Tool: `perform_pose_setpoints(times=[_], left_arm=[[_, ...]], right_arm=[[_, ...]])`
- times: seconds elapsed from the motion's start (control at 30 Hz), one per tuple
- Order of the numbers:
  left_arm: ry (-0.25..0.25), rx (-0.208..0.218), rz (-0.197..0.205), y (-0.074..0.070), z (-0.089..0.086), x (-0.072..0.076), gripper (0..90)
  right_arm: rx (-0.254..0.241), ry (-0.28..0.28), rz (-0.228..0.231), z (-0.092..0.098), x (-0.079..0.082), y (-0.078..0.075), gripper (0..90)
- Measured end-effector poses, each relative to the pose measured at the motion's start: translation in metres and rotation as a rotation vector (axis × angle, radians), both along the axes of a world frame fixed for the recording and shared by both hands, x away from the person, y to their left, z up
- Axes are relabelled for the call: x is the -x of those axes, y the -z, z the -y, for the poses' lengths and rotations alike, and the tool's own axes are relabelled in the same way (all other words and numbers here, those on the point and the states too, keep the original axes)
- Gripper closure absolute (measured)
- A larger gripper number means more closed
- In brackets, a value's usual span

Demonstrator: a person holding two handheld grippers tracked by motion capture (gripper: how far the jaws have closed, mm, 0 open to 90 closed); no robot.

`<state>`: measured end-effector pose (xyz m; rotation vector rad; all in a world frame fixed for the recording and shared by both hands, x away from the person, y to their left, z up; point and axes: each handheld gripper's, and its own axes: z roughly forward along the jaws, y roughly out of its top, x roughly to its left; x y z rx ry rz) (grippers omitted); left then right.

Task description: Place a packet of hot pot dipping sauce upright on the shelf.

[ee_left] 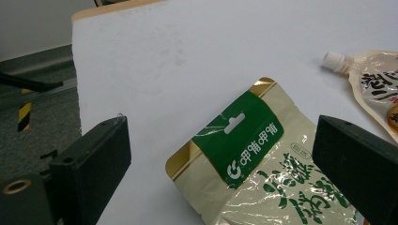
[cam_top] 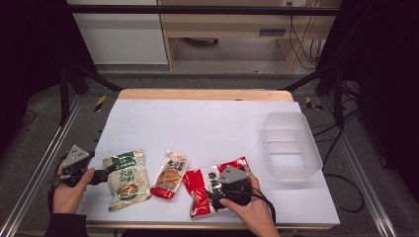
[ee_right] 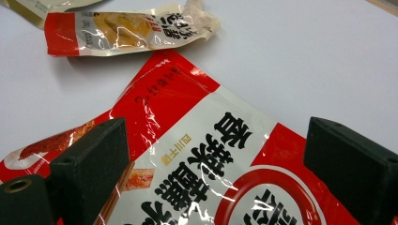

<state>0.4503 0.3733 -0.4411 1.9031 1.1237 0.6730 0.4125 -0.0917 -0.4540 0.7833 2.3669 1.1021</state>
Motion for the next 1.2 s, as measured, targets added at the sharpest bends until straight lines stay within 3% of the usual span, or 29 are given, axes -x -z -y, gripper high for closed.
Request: perform_pose_setpoints(times=[0.4, 0.47, 0.57, 0.77, 0.97, 1.1, 1.2], left_arm=[[0.034, -0.011, -0.045, 0.008, -0.004, -0.008, 5.3], [0.051, -0.014, -0.071, 0.011, -0.004, -0.009, 5.5], [0.057, -0.053, -0.098, 0.015, -0.003, -0.012, 5.7], [0.064, -0.092, -0.127, 0.02, -0.001, -0.016, 8.1], [0.061, -0.091, -0.16, 0.025, 0.0, -0.021, 10.3], [0.076, -0.101, -0.173, 0.025, 0.001, -0.021, 18.0], [0.095, -0.082, -0.191, 0.025, 0.001, -0.02, 20.6]], right_arm=[[0.051, 0.028, 0.029, 0.002, -0.002, 0.002, 11.4], [0.051, 0.028, 0.032, 0.002, -0.002, 0.002, 11.3], [0.062, 0.021, 0.031, 0.0, -0.002, 0.003, 11.3], [0.081, 0.018, 0.027, -0.002, -0.002, 0.005, 11.3], [0.089, 0.011, 0.022, -0.003, -0.002, 0.005, 11.2], [0.093, 0.01, 0.02, -0.004, -0.002, 0.006, 11.2], [0.105, 0.006, 0.013, -0.004, -0.002, 0.007, 11.0]])
